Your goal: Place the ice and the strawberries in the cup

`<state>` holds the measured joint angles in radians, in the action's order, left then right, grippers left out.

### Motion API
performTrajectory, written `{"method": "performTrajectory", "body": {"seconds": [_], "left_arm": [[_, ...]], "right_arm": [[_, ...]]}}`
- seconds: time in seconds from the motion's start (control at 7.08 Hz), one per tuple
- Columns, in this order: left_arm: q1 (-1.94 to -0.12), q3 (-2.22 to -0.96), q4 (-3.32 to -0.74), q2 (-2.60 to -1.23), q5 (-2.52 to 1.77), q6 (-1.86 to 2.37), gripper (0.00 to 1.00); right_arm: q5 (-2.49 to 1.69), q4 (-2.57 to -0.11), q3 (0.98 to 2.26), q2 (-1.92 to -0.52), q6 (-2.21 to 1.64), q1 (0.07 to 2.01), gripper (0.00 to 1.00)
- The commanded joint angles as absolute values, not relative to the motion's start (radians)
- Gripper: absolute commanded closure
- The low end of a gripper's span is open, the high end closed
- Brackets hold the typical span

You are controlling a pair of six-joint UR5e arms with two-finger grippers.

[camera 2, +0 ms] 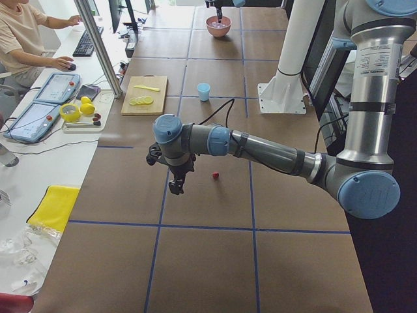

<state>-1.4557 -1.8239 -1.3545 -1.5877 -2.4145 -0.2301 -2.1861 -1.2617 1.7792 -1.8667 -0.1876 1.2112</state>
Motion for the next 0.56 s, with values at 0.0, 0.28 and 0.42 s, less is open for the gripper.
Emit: {"method": "performTrajectory", "body": {"seconds": [0.0, 0.28, 0.42], "left_arm": [[-1.456, -1.824, -1.355, -1.589, -2.414, -0.230, 0.00], [-1.456, -1.825, -1.355, -1.589, -2.416, -0.230, 0.00], [-1.456, -1.828, -1.355, -1.589, -2.416, -0.229, 0.00]], "right_arm": [[-2.194, -1.256, 1.895, -1.905, -0.207, 1.232, 1.00], [-2.268, -1.252, 1.963, -1.863, -0.479, 1.200, 1.00], [-2.305, -1.244, 1.977, -1.800, -0.649, 1.146, 1.00]]}}
